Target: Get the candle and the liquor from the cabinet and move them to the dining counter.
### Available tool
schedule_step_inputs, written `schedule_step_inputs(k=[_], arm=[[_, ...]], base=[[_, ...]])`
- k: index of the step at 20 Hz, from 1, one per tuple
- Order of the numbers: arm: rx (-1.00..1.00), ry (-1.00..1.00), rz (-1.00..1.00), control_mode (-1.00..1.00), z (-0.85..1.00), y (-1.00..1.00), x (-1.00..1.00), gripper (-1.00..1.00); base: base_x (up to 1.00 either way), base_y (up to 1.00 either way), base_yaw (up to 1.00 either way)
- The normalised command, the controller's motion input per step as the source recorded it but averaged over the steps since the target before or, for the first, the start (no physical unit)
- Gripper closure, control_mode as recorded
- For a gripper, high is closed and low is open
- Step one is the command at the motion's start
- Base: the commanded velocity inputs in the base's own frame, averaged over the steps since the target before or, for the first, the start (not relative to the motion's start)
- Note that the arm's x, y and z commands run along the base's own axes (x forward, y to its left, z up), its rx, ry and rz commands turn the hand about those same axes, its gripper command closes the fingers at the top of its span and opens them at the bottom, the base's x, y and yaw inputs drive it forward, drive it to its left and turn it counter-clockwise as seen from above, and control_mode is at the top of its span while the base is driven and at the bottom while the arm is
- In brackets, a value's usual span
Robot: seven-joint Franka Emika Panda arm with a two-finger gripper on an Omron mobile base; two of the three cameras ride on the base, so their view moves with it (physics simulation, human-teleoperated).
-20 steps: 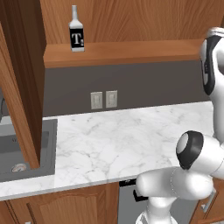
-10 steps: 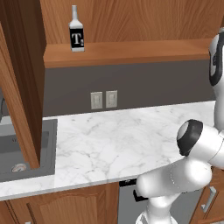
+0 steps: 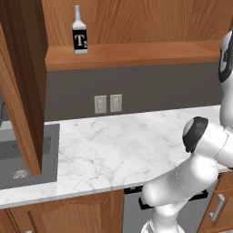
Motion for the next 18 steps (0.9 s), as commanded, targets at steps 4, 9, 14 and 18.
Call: schedule_step_inputs(k=[4, 9, 14, 18], arm=[[0.0, 0.0, 0.0, -1.0, 0.0, 0.0, 0.32, -1.0], [0.0, 0.0, 0.0, -1.0, 0.0, 0.0, 0.34, -1.0], [0.0, 0.0, 0.0, -1.0, 0.0, 0.0, 0.33, -1.0], [0.0, 0.0, 0.0, -1.0, 0.0, 0.0, 0.28, -1.0]], base=[[0.0, 0.0, 0.0], [0.0, 0.0, 0.0], [0.0, 0.0, 0.0], [0.0, 0.0, 0.0]])
